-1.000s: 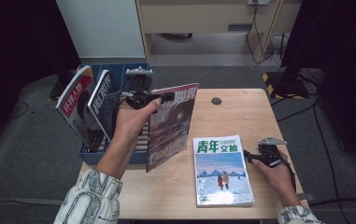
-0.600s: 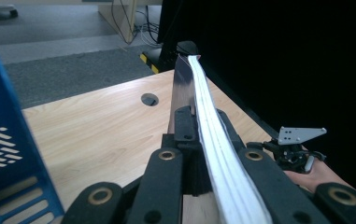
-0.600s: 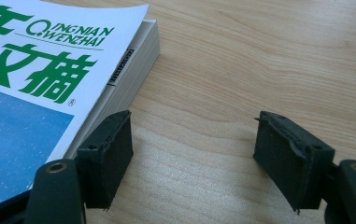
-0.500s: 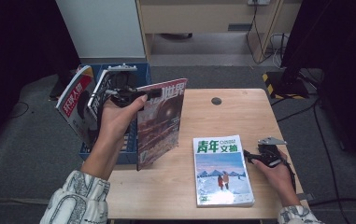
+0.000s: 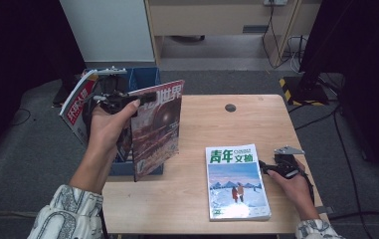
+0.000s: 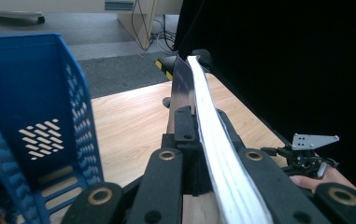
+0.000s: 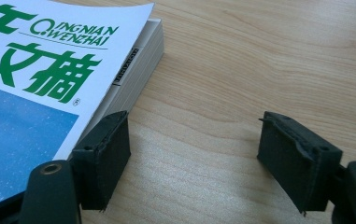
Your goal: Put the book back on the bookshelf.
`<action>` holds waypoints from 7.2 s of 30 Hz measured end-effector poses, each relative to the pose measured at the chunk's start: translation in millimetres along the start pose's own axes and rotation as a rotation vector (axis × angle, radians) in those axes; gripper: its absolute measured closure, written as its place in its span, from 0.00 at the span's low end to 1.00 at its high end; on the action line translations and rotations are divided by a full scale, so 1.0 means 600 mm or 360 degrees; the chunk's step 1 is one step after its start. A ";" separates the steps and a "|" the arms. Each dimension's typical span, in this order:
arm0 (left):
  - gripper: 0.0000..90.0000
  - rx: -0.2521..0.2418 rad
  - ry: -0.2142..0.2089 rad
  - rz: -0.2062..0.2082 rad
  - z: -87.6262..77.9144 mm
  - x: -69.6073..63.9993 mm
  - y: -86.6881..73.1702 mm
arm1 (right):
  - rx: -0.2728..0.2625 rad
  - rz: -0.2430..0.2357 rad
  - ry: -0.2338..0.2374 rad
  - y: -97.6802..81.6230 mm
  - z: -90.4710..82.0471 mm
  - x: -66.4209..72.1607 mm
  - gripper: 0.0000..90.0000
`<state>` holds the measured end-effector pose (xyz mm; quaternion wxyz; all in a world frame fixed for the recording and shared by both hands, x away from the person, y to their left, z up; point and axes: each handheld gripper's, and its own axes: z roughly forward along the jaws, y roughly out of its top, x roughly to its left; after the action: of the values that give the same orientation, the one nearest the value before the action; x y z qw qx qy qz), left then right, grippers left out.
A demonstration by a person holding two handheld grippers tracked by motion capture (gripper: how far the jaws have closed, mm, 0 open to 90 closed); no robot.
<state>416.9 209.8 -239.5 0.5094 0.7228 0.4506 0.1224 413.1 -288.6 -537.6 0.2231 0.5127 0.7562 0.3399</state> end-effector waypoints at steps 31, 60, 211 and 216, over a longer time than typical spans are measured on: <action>0.93 -0.0057 0.0078 -0.0036 -0.048 0.028 0.012 | 0.0008 -0.0006 0.0006 0.000 0.000 0.001 0.27; 0.93 -0.0114 0.0216 -0.0103 -0.105 0.081 0.010 | 0.0007 -0.0009 0.0006 0.000 0.000 0.000 0.27; 0.93 -0.0283 0.0621 -0.0181 0.004 0.170 -0.036 | 0.0000 -0.0007 -0.0003 0.000 0.001 0.001 0.27; 0.93 -0.0274 0.0631 -0.0160 0.007 0.163 -0.035 | 0.0004 -0.0001 -0.0001 0.000 0.000 0.002 0.27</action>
<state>463.7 284.7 -286.7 0.4761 0.6150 0.5653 0.2747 412.8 -287.5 -537.8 0.2230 0.5130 0.7566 0.3387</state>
